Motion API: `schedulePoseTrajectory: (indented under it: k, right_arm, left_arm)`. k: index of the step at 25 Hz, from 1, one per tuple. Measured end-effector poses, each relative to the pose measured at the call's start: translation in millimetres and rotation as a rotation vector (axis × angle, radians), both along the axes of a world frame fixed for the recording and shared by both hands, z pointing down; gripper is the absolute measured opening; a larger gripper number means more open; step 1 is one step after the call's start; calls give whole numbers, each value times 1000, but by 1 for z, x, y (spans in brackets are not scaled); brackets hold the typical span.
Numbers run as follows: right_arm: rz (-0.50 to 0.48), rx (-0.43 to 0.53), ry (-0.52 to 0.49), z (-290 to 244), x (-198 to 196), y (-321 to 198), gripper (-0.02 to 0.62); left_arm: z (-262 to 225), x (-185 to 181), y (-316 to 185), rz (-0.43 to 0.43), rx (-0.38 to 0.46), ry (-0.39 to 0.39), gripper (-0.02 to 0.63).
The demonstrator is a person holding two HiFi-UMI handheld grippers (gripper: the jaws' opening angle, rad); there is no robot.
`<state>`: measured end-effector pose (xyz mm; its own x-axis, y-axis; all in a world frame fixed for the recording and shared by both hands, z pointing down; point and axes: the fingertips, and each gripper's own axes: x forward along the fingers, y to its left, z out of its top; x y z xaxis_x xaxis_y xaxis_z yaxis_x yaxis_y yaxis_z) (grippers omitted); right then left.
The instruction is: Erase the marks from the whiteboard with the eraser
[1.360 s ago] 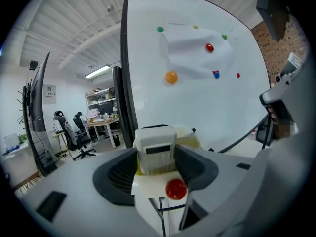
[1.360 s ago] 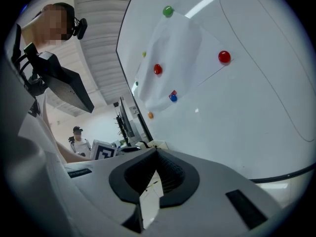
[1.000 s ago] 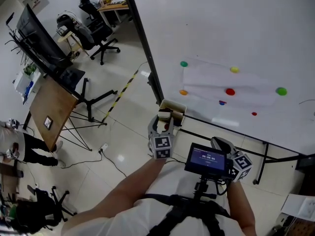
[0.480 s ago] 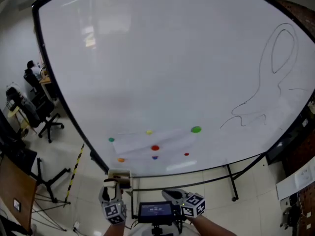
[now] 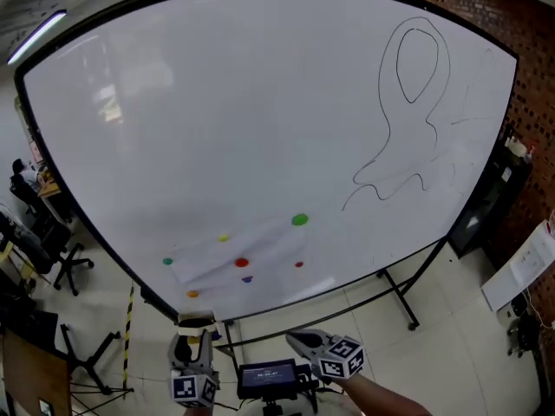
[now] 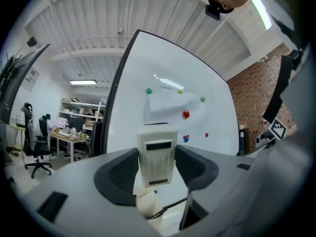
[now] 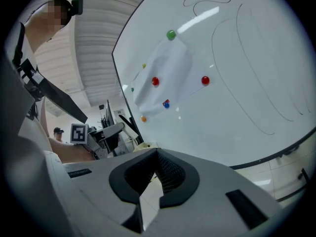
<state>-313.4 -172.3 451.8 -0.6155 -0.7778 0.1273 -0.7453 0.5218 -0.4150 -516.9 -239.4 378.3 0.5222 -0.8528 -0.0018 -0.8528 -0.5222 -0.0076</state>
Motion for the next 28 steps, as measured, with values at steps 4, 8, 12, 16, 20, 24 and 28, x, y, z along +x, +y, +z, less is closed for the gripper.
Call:
schedulePoseTrajectory:
  k: [4, 8, 12, 16, 20, 24, 28]
  right_arm:
    - [78, -31, -20, 17, 14, 27, 18]
    - [177, -11, -13, 13, 47, 39, 18]
    - [262, 24, -19, 8, 76, 48, 18]
    - [303, 20, -31, 9, 100, 60, 18]
    - [286, 57, -30, -1, 130, 54, 18]
    - [232, 32, -31, 11, 176, 63, 18]
    - [193, 44, -29, 11, 221, 57, 18]
  left_arm:
    - [23, 33, 21, 143, -70, 9, 253]
    - [18, 72, 26, 294, -55, 2, 253]
    - [18, 113, 30, 412, -59, -4, 253]
    - [29, 137, 42, 467, -104, -60, 253]
    - [57, 172, 45, 465, -191, -122, 252]
    - [83, 220, 61, 417, -272, -102, 253]
    - [100, 263, 57, 362, -411, 72, 253]
